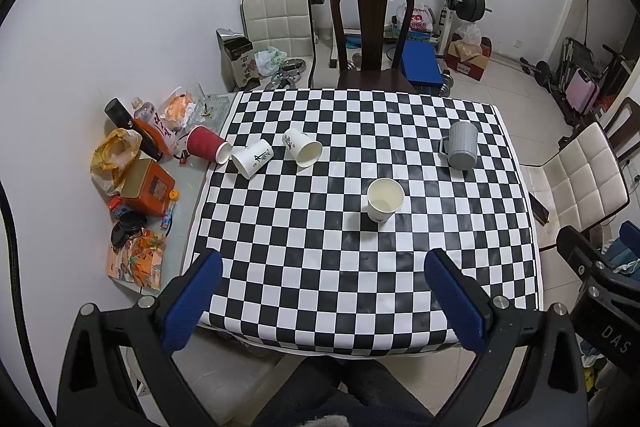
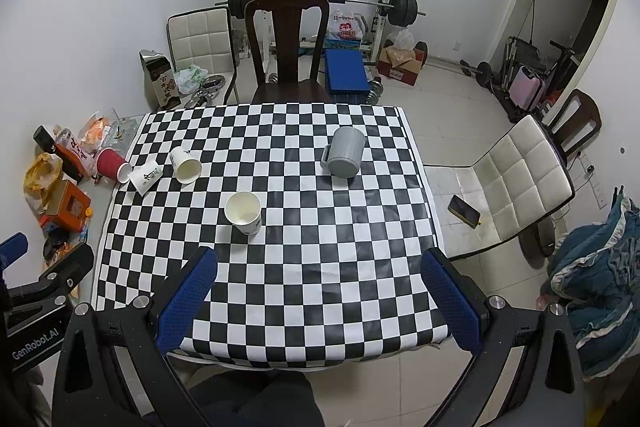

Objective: Flip cup upright

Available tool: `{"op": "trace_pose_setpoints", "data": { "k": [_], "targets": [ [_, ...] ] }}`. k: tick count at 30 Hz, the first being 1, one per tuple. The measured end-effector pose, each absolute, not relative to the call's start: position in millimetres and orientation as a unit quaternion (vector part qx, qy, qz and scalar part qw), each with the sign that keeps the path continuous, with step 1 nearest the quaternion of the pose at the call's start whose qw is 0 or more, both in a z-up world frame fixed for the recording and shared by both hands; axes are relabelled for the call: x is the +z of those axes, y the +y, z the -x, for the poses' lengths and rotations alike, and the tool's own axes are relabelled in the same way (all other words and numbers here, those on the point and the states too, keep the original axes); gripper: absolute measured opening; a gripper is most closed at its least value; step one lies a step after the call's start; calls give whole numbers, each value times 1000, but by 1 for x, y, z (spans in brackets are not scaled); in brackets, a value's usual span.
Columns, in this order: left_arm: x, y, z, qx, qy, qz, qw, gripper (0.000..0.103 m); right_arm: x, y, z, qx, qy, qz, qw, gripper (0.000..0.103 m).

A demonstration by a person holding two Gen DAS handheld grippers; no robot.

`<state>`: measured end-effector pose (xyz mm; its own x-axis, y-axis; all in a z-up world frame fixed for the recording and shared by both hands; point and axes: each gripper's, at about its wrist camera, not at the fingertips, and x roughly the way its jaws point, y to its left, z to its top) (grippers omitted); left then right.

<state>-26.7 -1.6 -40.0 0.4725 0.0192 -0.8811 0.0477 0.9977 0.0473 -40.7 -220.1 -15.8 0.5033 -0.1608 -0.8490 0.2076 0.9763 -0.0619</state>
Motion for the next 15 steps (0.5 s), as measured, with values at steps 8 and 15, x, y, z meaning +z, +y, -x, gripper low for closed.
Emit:
{"op": "trace_pose_setpoints", "data": {
  "k": [8, 15],
  "targets": [
    [-42, -2, 24, -7, 513, -31, 858, 103, -15, -219, 42, -106, 486, -24, 867, 103],
    [-43, -3, 25, -4, 511, -30, 859, 103, -15, -218, 43, -105, 486, -24, 867, 103]
  ]
}}
